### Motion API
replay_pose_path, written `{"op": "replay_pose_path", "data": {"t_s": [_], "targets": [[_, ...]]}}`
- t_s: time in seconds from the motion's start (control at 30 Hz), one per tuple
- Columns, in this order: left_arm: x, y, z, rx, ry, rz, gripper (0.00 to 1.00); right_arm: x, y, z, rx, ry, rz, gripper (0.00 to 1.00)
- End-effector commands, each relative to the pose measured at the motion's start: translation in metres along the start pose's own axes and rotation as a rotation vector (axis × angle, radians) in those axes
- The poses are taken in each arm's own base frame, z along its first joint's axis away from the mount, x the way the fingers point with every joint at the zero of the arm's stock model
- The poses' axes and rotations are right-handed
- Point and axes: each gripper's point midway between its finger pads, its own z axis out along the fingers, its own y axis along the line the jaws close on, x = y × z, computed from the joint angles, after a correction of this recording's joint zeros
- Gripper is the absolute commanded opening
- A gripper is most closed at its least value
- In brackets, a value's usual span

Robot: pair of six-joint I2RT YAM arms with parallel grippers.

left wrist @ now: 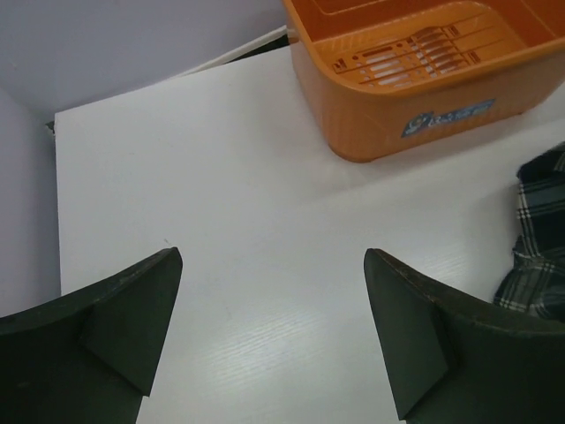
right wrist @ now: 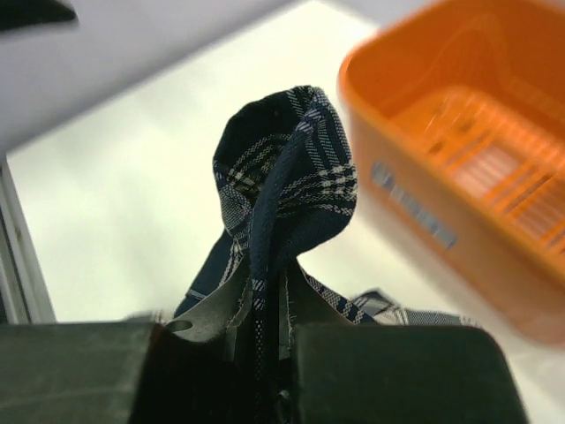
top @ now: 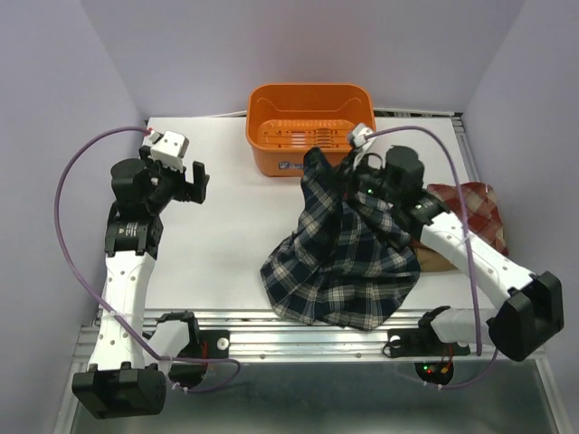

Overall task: Fold and stack the skirts
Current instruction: Move the skirt to the center of the board

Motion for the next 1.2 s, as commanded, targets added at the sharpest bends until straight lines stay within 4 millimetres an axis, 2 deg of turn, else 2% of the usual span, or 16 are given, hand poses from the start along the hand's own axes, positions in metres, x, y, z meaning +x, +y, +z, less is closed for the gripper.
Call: {"op": "replay_pose_path", "data": {"t_s": [0.0,0.1,0.2,0.3,0.33,0.37,0.4,0.43,0.47,0.53,0.57,0.7,0.8,0.87,0.97,1.17], "targets": [[0.024,-0.018,-0.011,0.105,0.052,0.104,0.96,0.041,0.026,0.018,-0.116,0.052,-0.048,0.01],[0.046,-0.026,-0.018,0.151,0.098,0.155,0.94,0.08,0.032,0.046,-0.137,0.112,0.001,0.01],[0.068,-0.035,-0.024,0.206,0.146,0.196,0.92,0.101,0.039,0.08,-0.174,0.157,0.051,0.01],[0.085,-0.039,-0.025,0.238,0.182,0.209,0.91,0.108,0.064,0.103,-0.259,0.182,0.064,0.01],[0.089,-0.041,-0.026,0.247,0.192,0.208,0.91,0.098,0.077,0.11,-0.315,0.168,0.051,0.01],[0.094,-0.044,-0.026,0.264,0.199,0.203,0.9,0.112,0.09,0.116,-0.358,0.203,0.058,0.04],[0.097,-0.046,-0.026,0.271,0.202,0.199,0.91,0.112,0.099,0.118,-0.389,0.208,0.053,0.1],[0.1,-0.05,-0.027,0.296,0.2,0.194,0.9,0.109,0.106,0.119,-0.429,0.217,0.021,0.2],[0.101,-0.053,-0.027,0.312,0.193,0.197,0.9,0.112,0.106,0.12,-0.434,0.24,0.029,0.5],[0.104,-0.06,-0.028,0.352,0.175,0.208,0.91,0.12,0.099,0.118,-0.39,0.321,0.032,0.78],[0.103,-0.062,-0.029,0.359,0.162,0.218,0.92,0.105,0.095,0.118,-0.366,0.322,0.009,0.98],[0.105,-0.06,-0.02,0.364,0.141,0.25,0.96,0.093,0.078,0.089,-0.245,0.387,-0.048,1.0],[0.123,-0.057,-0.009,0.388,0.223,0.216,0.96,0.101,0.068,0.058,-0.181,0.469,-0.096,0.9],[0.133,-0.056,-0.001,0.413,0.281,0.194,0.96,0.117,0.06,0.036,-0.144,0.571,-0.118,0.82],[0.143,-0.054,0.006,0.418,0.315,0.183,0.96,0.131,0.067,0.002,-0.194,0.689,-0.135,0.75],[0.149,-0.045,0.029,0.407,0.29,0.228,0.95,0.175,0.081,-0.063,-0.327,0.894,-0.17,0.7]]}}
